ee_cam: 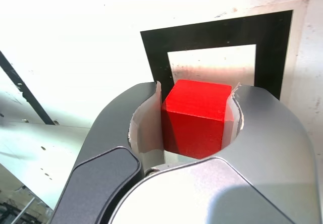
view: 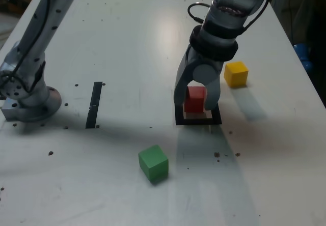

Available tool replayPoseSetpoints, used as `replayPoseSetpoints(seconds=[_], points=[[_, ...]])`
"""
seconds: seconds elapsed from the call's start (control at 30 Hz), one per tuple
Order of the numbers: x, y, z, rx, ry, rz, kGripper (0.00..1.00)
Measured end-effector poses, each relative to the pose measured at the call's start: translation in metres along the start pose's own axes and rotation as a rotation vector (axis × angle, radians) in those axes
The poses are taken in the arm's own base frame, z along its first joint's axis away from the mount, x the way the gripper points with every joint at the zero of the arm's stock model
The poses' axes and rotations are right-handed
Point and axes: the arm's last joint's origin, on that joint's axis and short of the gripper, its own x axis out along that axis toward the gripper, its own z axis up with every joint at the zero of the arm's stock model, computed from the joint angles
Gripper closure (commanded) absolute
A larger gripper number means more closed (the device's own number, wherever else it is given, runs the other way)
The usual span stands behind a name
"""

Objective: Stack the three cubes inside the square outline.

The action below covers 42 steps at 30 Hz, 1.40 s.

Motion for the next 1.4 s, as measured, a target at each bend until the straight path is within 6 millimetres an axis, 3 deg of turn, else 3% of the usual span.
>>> replayPoseSetpoints(seconds=[0.1, 0.17, 0.53, 0.87, 1.13, 1.4], points=[[-0.001, 0.000, 0.001, 0.007, -0.005, 0.002, 0.08], [-0.001, 0.000, 0.001, 0.010, -0.007, 0.003, 0.01], [-0.004, 0.000, -0.001, 0.011, -0.015, 0.015, 0.00], [-0.033, 0.008, -0.023, 0.026, -0.056, 0.106, 0.00], [-0.058, 0.028, -0.018, 0.065, -0.128, 0.124, 0.00], [-0.053, 0.058, 0.006, 0.014, -0.135, 0.086, 0.00]])
